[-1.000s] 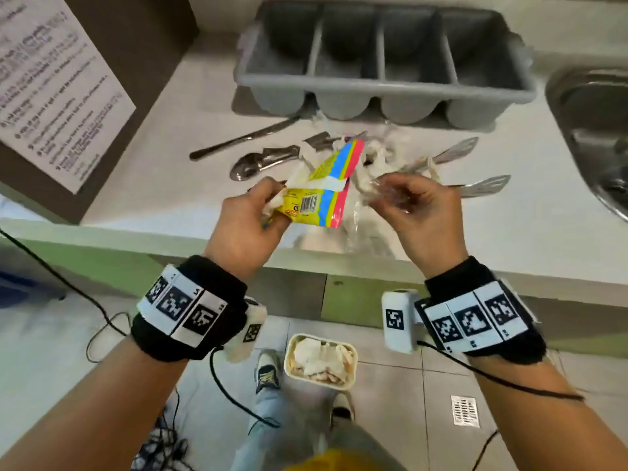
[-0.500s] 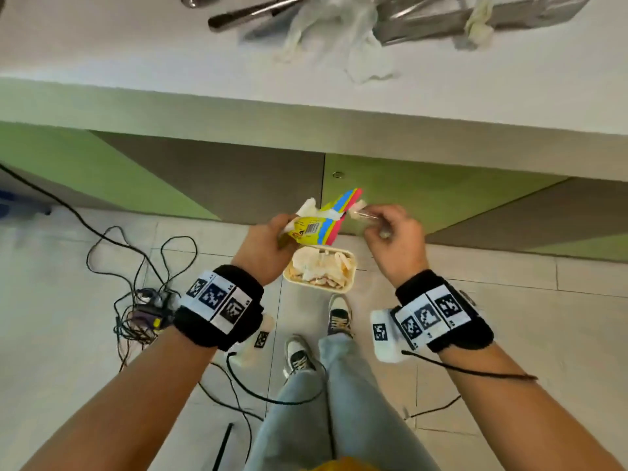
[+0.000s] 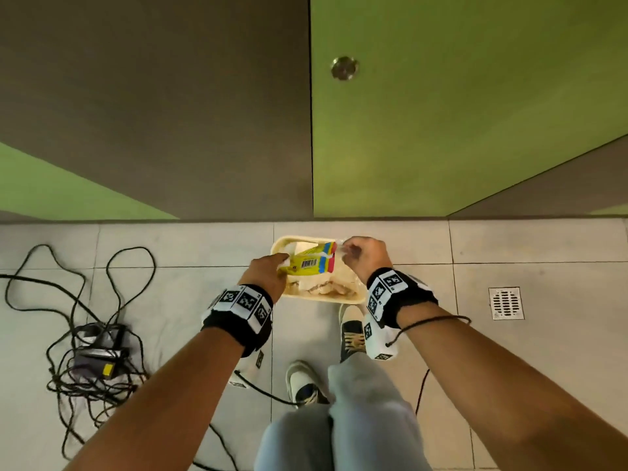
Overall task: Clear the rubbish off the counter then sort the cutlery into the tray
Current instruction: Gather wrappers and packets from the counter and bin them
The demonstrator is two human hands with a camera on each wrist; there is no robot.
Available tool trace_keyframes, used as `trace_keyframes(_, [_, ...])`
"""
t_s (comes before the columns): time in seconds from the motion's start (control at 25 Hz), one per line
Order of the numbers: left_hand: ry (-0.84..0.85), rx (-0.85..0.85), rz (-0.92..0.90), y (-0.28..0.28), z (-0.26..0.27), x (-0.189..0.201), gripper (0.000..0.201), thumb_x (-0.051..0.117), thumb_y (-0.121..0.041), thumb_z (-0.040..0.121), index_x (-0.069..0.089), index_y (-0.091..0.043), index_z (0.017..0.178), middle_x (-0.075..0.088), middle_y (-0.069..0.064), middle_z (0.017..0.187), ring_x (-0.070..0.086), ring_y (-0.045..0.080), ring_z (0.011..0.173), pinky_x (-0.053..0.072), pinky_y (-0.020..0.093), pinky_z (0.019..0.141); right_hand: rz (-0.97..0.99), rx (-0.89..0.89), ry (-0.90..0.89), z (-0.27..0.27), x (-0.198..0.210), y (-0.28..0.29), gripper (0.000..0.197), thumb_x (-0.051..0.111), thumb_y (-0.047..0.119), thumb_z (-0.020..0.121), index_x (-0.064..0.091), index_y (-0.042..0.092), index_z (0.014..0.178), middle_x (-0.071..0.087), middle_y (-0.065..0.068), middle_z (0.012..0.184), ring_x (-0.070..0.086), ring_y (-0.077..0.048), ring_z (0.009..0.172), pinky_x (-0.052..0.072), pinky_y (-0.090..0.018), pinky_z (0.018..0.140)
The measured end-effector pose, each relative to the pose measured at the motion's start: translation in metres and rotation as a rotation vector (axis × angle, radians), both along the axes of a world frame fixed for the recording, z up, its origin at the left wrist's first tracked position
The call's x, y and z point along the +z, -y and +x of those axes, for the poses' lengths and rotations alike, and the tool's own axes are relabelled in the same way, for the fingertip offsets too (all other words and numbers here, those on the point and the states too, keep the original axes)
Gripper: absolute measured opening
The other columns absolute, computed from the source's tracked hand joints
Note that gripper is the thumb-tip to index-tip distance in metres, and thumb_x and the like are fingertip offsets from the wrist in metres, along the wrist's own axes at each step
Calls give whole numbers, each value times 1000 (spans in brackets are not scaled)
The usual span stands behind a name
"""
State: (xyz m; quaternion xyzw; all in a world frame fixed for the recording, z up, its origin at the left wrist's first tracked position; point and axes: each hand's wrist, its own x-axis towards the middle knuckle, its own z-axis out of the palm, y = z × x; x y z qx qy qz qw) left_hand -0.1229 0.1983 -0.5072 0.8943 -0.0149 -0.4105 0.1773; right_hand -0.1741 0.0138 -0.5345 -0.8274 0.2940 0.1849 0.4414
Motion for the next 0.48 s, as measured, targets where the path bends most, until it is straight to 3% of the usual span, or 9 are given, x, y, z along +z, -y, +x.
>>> trace_keyframes(0.2, [-23, -49, 75, 19, -7, -106, 51, 41, -9, 92, 41, -28, 139, 41, 1, 148, 41, 25, 134, 35, 31, 112, -89, 131, -105, 4, -98, 2, 19, 53, -3, 79, 62, 8, 92, 64, -15, 89, 57, -27, 82, 43, -26, 75])
trace_keyframes(0.28, [1, -159, 124, 25, -6, -133, 57, 39, -4, 92, 31, -24, 144, 23, -1, 156, 25, 24, 143, 25, 30, 117, -106, 172, -139, 3, -114, 1, 17, 49, 3, 85, 45, 19, 88, 53, -9, 82, 50, -24, 79, 41, -29, 70])
trace_keyframes(0.32, [4, -230, 153, 29, -5, -144, 59, 38, -2, 92, 24, -22, 146, 12, -2, 159, 14, 25, 146, 20, 31, 118, -125, 214, -165, 3, -121, 0, 14, 45, 8, 89, 44, 22, 85, 52, -7, 81, 49, -24, 82, 40, -27, 69])
trace_keyframes(0.4, [-40, -324, 179, 37, -6, -162, 66, 36, -1, 93, 8, -20, 149, -4, -3, 160, -4, 27, 148, 16, 36, 120, -206, 315, -224, 3, -136, -2, 20, 42, 15, 91, 62, 17, 90, 62, -11, 95, 55, -29, 99, 43, -31, 81])
trace_keyframes(0.48, [-115, -381, 210, 41, -9, -173, 73, 42, -13, 93, -4, -19, 149, -13, -2, 159, -11, 29, 147, 14, 44, 120, -379, 410, -235, 3, -143, -7, 24, 46, 17, 89, 67, 14, 101, 56, -9, 121, 47, -28, 118, 39, -36, 95])
